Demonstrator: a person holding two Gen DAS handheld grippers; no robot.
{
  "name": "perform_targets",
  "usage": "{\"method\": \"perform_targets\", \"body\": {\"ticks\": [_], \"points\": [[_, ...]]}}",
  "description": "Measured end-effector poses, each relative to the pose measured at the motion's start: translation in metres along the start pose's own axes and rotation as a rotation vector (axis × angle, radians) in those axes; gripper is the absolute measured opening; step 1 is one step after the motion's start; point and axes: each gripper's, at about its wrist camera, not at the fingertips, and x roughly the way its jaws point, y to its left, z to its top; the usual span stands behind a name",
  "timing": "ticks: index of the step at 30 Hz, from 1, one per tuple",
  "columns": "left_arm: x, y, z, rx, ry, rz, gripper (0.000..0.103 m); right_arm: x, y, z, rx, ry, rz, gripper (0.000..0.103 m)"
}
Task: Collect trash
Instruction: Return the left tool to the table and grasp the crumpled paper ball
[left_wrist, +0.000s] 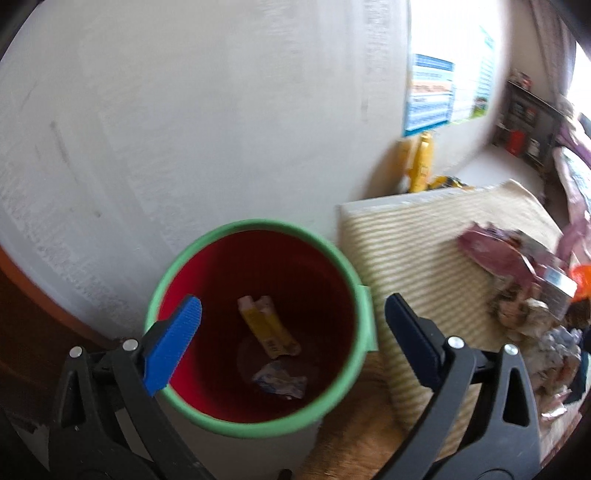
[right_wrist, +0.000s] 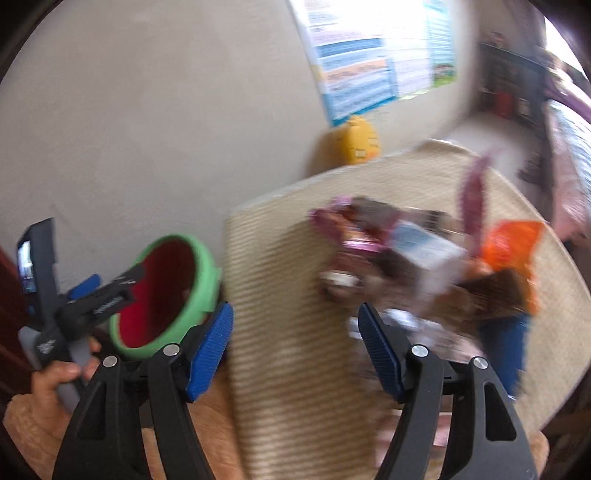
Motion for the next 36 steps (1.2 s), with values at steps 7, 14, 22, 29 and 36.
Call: {"method": "perform_targets", "body": {"ticks": [7,14,22,29,36], "points": [[-0.01,-0.043,-0.004,0.091,-0.004,-0.057,0.098,0.01,-0.064,-0.01,0.115,0.025,-0.154,0.077],[-0.023,-0.07,-0.004,0.151,-0.018,-0.103,0.098,0.042,-0.075,-0.029,0.102,0.101,-0.13,0.035],[-0.015,-0.107,-0.001,0.195,0.007,-0.199,0.097,0.012,-0.079,-0.029,0.17,0.033,-0.034,0.0],[0.021,-0.169,0.005,0.245,0.125,-0.353,0.079,-0.001,-0.084,-0.03,0.213,0.017,-0.007,0.0],[0.047,-0.207,-0.005,0.296,0.212,-0.384,0.065,-0.018,-0.09,-0.033,0.236,-0.014,-0.011,0.017]]}}
